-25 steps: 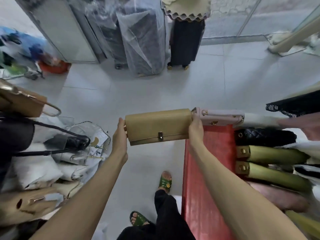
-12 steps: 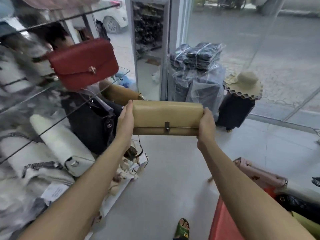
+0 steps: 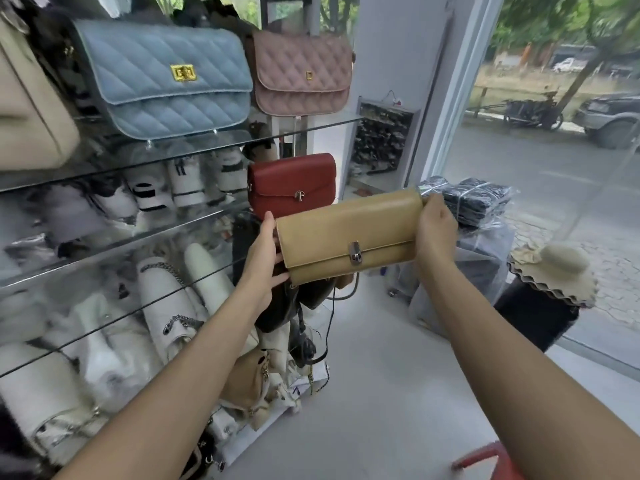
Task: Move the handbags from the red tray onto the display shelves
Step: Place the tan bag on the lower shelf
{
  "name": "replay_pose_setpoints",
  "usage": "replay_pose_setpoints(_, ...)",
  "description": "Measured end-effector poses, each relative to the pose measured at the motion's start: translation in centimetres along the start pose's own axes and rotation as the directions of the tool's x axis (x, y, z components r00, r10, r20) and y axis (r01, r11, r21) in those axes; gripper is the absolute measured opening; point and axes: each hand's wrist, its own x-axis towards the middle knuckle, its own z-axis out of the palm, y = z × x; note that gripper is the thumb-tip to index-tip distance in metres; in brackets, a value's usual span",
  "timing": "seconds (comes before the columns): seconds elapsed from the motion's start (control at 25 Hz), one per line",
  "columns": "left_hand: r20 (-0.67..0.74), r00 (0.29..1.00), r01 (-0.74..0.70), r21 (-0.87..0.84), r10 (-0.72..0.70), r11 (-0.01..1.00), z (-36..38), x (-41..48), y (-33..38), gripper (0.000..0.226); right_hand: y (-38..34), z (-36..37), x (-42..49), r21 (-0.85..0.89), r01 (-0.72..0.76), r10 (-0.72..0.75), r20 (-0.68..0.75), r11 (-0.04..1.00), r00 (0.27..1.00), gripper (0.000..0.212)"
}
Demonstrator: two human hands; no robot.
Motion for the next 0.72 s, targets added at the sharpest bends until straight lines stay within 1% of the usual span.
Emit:
replay_pose_setpoints(0.08, 0.008, 1.000, 0.007, -0.050, -0.007, 0.999, -0.1, -0.2, 0.4, 0.049, -2.1, 0.6, -0.3, -0.032, 0.052, -0.053, -0.020, 0.998, 0.998, 0.041)
replay_pose_setpoints(0.16, 0.027, 0.999, -0.015, -0.060, 0.017, 0.998, 0.1, -0.2, 0.8, 0.052, -3.0, 1.0, -0.3, -0.016, 0.074, -0.074, -0.032, 0.997, 0.997, 0.035)
replay_pose_setpoints(0.32, 0.022, 0.995, -0.101, -0.016, 0.102, 0.995, 0.1, 0.4, 3.4, 0.054, -3.8, 1.6, -0.2, 0.045, 0.074, -0.072, -0.044, 0.996, 0.996, 0.042)
replay_pose_setpoints(0.56, -0.092, 0.983, -0.161, -0.019, 0.158, 0.987, -2.9, 1.1, 6.5, 0.041, -5.0, 5.7, -1.7, 0.096, 0.069, -0.074, 0.053, 0.993, 0.996, 0.041)
replay_pose_setpoints(0.72, -0.205, 0.960, -0.199, -0.033, 0.188, 0.979, -7.4, 1.6, 7.7, 0.050, -5.0, 10.4, -3.6, 0.101, 0.075, -0.092, 0.180, 0.992, 0.979, 0.041)
